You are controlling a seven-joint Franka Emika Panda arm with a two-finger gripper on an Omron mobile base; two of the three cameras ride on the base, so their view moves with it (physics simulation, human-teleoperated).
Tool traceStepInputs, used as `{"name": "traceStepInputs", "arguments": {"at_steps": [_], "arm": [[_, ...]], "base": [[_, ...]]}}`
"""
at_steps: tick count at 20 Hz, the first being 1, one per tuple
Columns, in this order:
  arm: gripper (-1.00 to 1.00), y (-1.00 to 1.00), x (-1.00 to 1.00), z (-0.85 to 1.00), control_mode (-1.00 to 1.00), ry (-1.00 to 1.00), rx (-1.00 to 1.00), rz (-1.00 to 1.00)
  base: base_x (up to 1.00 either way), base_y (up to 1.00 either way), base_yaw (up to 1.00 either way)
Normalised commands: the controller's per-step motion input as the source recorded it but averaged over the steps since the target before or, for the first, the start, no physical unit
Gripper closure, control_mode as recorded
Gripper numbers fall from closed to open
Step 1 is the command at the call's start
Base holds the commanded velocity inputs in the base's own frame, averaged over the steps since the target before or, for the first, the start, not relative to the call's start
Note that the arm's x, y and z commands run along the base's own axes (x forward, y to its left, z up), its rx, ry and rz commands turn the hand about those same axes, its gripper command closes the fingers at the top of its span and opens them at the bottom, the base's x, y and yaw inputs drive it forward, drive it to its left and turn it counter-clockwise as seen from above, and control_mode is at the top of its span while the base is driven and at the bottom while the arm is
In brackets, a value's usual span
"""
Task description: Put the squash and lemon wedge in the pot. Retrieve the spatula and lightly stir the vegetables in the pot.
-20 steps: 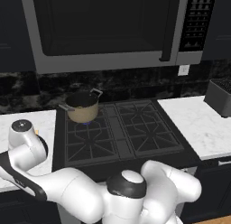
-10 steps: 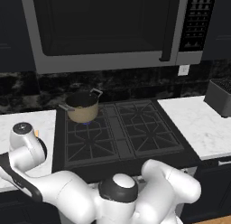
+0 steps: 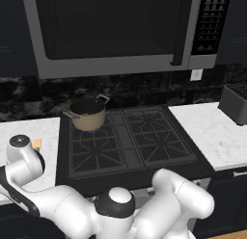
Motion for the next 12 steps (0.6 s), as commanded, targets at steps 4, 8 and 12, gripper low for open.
{"name": "traceStepInputs", "arguments": {"at_steps": [4, 8, 12], "arm": [[-1.00, 0.16, 0.29, -0.22, -1.00, 0.01, 0.00, 0.00], [-1.00, 0.18, 0.21, -0.21, -1.00, 0.00, 0.00, 0.00], [-1.00, 0.23, 0.13, -0.30, -1.00, 0.00, 0.00, 0.00]], "base": [[0.00, 0.00, 0.00], [0.00, 0.00, 0.00], [0.00, 0.00, 0.00]]}}
